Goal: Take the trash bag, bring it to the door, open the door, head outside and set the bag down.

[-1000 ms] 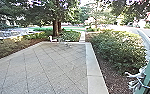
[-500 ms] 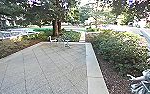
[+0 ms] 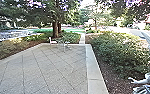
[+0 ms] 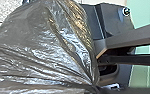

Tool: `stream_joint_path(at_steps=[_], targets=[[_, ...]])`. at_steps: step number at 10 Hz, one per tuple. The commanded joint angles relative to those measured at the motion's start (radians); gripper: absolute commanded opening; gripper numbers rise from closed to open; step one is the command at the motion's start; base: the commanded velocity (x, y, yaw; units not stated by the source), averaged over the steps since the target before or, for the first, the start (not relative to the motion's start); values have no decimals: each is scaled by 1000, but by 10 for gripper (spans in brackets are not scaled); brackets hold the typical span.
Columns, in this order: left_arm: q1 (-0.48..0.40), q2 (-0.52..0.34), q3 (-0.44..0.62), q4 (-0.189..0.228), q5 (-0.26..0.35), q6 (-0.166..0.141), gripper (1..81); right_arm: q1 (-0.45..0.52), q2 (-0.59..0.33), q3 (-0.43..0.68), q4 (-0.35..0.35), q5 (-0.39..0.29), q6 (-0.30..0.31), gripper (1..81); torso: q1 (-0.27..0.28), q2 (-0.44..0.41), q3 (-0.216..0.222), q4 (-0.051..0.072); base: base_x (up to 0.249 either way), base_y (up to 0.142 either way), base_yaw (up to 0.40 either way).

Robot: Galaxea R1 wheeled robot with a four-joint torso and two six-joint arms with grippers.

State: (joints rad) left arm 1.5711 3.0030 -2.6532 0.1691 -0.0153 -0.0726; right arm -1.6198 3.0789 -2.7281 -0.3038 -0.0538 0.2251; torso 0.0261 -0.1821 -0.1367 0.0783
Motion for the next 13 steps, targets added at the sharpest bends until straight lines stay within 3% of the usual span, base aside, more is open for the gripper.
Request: stream_joint_path(at_steps=[1,4,10,13], targets=[[-42,2,4,6,54,5,10,42,11,12,-1,-54,0,811,0,0,0,0,137,0,0],[-42,1,4,4,54,5,10,42,11,12,-1,-54,0,811,-1,0,0,0,138,0,0],[-42,2,6,3,54,5,10,42,10,10,-1,-54,0,811,-2,-1,0,0,141,75,0],[-42,1,4,-2,52,5,10,42,10,13,0,-54,2,811,-1,-1,0,0,73,0,0]])
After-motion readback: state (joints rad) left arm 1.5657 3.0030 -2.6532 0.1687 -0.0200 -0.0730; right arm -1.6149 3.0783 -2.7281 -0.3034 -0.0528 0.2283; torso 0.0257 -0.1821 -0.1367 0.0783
